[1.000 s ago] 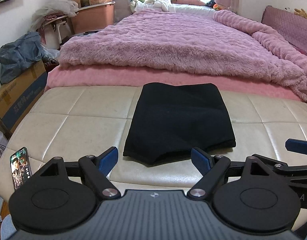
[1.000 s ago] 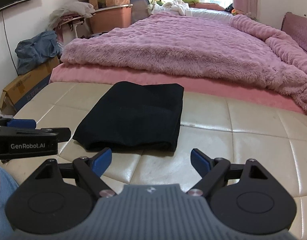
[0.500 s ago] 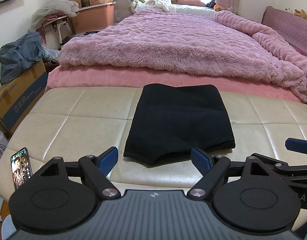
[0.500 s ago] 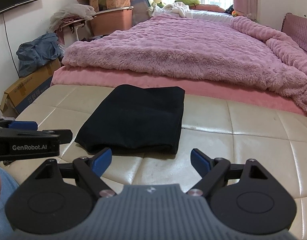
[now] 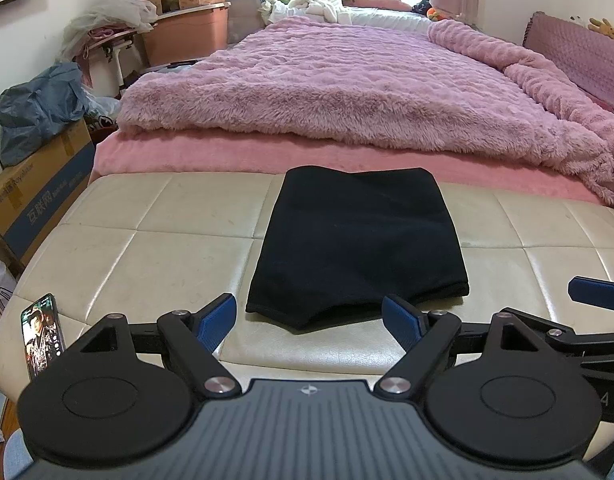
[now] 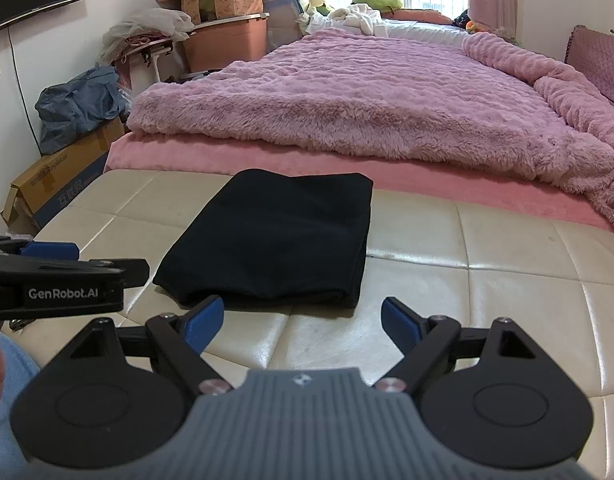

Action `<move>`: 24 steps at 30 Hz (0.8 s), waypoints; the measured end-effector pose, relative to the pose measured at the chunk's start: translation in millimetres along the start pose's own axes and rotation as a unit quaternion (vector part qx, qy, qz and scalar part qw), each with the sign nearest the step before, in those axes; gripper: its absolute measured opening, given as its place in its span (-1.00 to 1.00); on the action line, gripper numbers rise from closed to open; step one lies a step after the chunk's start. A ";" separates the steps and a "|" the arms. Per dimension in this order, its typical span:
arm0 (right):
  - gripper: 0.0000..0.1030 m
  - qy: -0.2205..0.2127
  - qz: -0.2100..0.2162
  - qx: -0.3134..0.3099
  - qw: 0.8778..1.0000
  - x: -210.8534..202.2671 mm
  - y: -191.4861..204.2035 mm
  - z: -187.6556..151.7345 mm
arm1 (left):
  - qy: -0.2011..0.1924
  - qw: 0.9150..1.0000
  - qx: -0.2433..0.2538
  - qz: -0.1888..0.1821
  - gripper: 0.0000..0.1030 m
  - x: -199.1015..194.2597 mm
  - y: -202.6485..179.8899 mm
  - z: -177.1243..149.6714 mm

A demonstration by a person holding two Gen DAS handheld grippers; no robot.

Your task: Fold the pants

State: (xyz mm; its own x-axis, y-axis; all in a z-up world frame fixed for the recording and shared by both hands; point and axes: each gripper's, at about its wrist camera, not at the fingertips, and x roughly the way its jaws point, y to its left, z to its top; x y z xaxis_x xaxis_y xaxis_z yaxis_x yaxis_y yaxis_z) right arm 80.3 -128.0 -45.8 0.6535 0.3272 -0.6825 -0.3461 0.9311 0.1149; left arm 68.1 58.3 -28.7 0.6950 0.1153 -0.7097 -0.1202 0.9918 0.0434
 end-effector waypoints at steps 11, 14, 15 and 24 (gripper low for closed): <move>0.59 0.000 0.001 0.000 1.000 -0.4 0.7 0.2 | 0.000 1.000 -0.003 -0.003 0.87 -0.6 -0.3 0.2; 0.59 0.000 0.002 0.001 1.000 -0.5 1.0 0.3 | 0.000 1.000 -0.004 -0.004 0.87 -2.0 -1.2 1.6; 0.59 0.000 0.002 0.002 1.000 -0.4 1.0 0.7 | 0.000 1.000 -0.003 -0.004 0.87 -1.6 -0.6 1.7; 0.59 0.001 0.003 0.000 1.000 -1.9 1.4 -0.2 | 0.000 1.000 -0.003 -0.004 0.87 -3.3 -0.2 2.1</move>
State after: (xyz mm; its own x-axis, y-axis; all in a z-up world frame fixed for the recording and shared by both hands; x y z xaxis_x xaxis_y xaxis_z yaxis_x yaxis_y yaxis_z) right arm 78.4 -127.3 -44.4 0.6511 0.3317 -0.6827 -0.3496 0.9294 0.1181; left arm 67.4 57.8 -24.9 0.6959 0.1081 -0.7100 -0.1193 0.9923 0.0341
